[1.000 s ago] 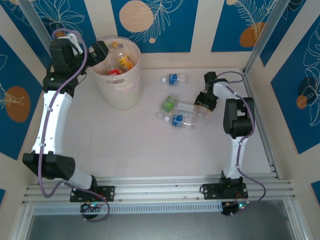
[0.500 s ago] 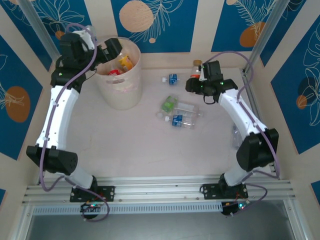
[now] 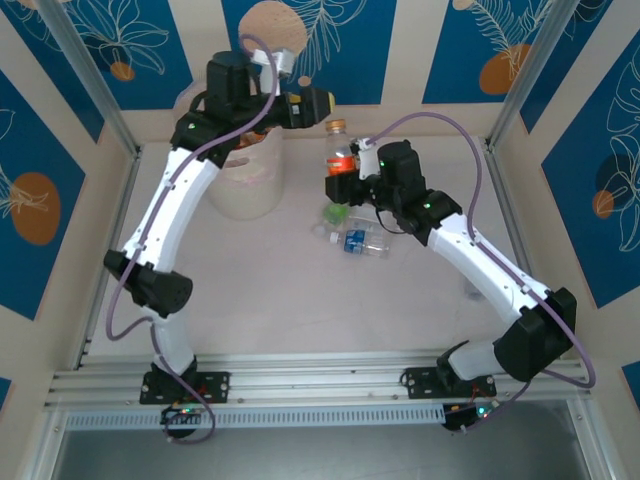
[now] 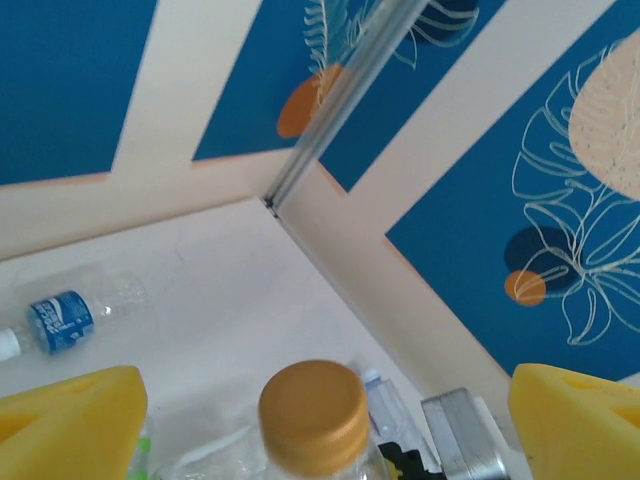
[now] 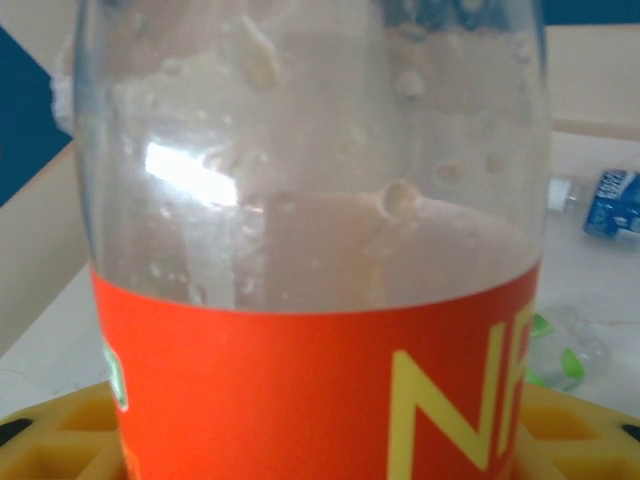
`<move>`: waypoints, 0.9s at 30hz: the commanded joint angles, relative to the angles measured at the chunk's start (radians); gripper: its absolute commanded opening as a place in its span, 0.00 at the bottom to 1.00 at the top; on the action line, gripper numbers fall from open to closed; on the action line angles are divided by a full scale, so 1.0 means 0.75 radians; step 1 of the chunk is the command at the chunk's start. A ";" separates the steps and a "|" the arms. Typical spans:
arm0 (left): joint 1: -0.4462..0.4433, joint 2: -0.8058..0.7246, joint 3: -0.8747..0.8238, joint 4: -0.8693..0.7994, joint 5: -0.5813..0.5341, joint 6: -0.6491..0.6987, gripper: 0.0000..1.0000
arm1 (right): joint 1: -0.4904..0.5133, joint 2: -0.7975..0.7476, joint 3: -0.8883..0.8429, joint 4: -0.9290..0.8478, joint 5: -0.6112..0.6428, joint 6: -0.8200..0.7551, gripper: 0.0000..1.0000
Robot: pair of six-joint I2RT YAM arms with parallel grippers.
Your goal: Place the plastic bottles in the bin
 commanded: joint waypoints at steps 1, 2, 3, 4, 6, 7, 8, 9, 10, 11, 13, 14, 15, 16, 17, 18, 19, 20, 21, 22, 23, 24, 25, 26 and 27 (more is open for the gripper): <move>-0.026 0.039 0.065 -0.087 0.035 0.071 0.92 | 0.029 -0.023 0.021 0.065 -0.020 -0.039 0.48; -0.031 0.044 0.065 -0.094 0.026 0.083 0.90 | 0.036 -0.024 0.024 0.065 -0.019 -0.040 0.48; -0.037 0.048 0.064 -0.103 0.014 0.091 0.90 | 0.041 -0.024 0.027 0.067 -0.019 -0.045 0.48; -0.041 0.050 0.065 -0.109 0.006 0.100 0.88 | 0.048 -0.024 0.028 0.067 -0.013 -0.047 0.48; -0.046 0.055 0.065 -0.121 -0.002 0.114 0.85 | 0.056 -0.024 0.032 0.069 -0.007 -0.050 0.48; -0.048 0.059 0.065 -0.124 -0.002 0.115 0.82 | 0.060 -0.024 0.032 0.073 -0.003 -0.054 0.48; -0.050 0.061 0.065 -0.129 0.000 0.116 0.81 | 0.062 -0.024 0.034 0.076 0.004 -0.056 0.48; -0.050 0.062 0.065 -0.135 0.004 0.117 0.79 | 0.063 -0.024 0.033 0.076 0.008 -0.056 0.48; -0.050 0.064 0.065 -0.139 0.010 0.116 0.76 | 0.065 -0.022 0.034 0.079 0.013 -0.056 0.48; -0.053 0.066 0.063 -0.143 0.018 0.115 0.75 | 0.063 -0.021 0.035 0.083 0.019 -0.058 0.48; -0.052 0.070 0.059 -0.150 0.041 0.107 0.73 | 0.064 -0.015 0.036 0.088 0.029 -0.059 0.48; -0.054 0.071 0.057 -0.149 0.056 0.102 0.72 | 0.064 -0.012 0.041 0.088 0.036 -0.058 0.48; -0.054 0.074 0.055 -0.150 0.070 0.097 0.70 | 0.064 -0.008 0.046 0.086 0.038 -0.058 0.48; -0.056 0.075 0.055 -0.149 0.084 0.093 0.68 | 0.064 -0.002 0.051 0.086 0.042 -0.059 0.48; -0.058 0.077 0.053 -0.149 0.097 0.090 0.68 | 0.064 0.003 0.056 0.084 0.049 -0.055 0.48; -0.061 0.077 0.051 -0.150 0.104 0.089 0.67 | 0.064 0.007 0.061 0.084 0.052 -0.053 0.48; -0.063 0.077 0.049 -0.148 0.108 0.088 0.67 | 0.064 0.010 0.065 0.086 0.056 -0.052 0.48; -0.064 0.074 0.044 -0.147 0.111 0.087 0.67 | 0.064 0.012 0.066 0.088 0.061 -0.049 0.48; -0.066 0.072 0.041 -0.144 0.112 0.086 0.67 | 0.064 0.015 0.068 0.088 0.064 -0.048 0.48; -0.067 0.069 0.035 -0.141 0.112 0.087 0.67 | 0.064 0.016 0.069 0.091 0.065 -0.047 0.48; -0.066 0.067 0.031 -0.139 0.112 0.087 0.67 | 0.064 0.017 0.071 0.093 0.064 -0.045 0.48; -0.065 0.067 0.028 -0.138 0.113 0.085 0.65 | 0.063 0.017 0.071 0.096 0.063 -0.043 0.48; -0.067 0.066 0.026 -0.136 0.112 0.083 0.61 | 0.064 0.017 0.071 0.098 0.063 -0.043 0.48; -0.068 0.067 0.024 -0.132 0.113 0.079 0.58 | 0.064 0.017 0.073 0.098 0.064 -0.044 0.48; -0.069 0.068 0.020 -0.128 0.118 0.077 0.56 | 0.064 0.019 0.075 0.096 0.066 -0.044 0.48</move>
